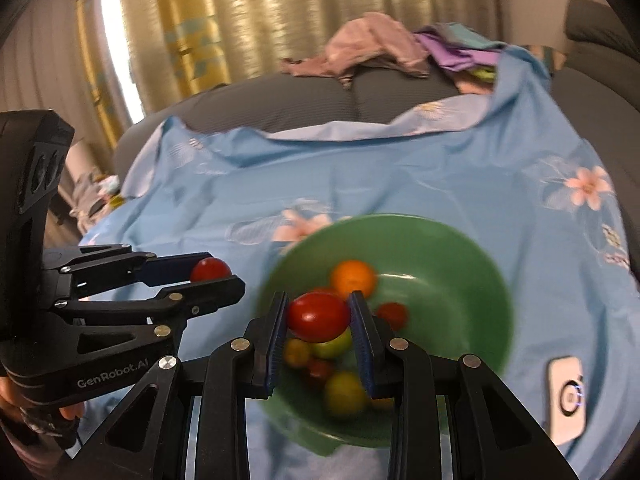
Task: Organize fruits
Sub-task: 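Carry both cherry tomatoes over the green bowl and open both grippers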
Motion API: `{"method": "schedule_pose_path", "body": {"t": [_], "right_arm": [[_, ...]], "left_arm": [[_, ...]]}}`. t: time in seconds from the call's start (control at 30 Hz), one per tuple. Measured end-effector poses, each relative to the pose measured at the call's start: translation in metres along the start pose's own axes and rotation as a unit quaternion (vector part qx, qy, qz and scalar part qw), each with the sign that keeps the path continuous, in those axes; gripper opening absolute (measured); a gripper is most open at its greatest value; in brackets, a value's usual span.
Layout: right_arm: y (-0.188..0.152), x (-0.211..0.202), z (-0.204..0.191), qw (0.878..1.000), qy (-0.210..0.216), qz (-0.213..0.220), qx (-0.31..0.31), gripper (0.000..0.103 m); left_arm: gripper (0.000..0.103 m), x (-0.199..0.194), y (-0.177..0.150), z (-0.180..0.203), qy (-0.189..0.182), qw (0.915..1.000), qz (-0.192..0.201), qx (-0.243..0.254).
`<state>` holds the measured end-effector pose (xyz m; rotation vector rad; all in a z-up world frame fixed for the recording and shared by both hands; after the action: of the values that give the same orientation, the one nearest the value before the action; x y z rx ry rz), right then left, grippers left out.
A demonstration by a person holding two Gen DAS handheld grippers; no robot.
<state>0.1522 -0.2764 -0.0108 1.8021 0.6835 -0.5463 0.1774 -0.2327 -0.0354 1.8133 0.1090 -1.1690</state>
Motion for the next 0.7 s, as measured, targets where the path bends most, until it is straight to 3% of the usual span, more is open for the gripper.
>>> {"method": "schedule_pose_path", "body": {"t": [0.3,0.7], "right_arm": [[0.001,-0.008,0.047,0.999,-0.023,0.003,0.027,0.032],[-0.001,0.004,0.064,0.999,-0.024,-0.018,0.034,0.033]], "left_arm": [[0.03,0.032,0.015,0.028,-0.009,0.9991,-0.025,0.033],[0.031,0.055,0.011,0.036,0.004,0.9962,-0.064,0.059]]}}
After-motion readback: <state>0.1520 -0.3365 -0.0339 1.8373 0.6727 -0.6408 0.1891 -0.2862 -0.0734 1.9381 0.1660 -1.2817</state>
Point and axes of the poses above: each gripper's, at about its wrist camera, not at the fingertips, and x roughly the way its jaws point, z to its right, y to its top, the point moved 9 cm from there along x, roughly the way its jaws point, and after that the axes turned 15 degrees about x, right-handed, at the moved point
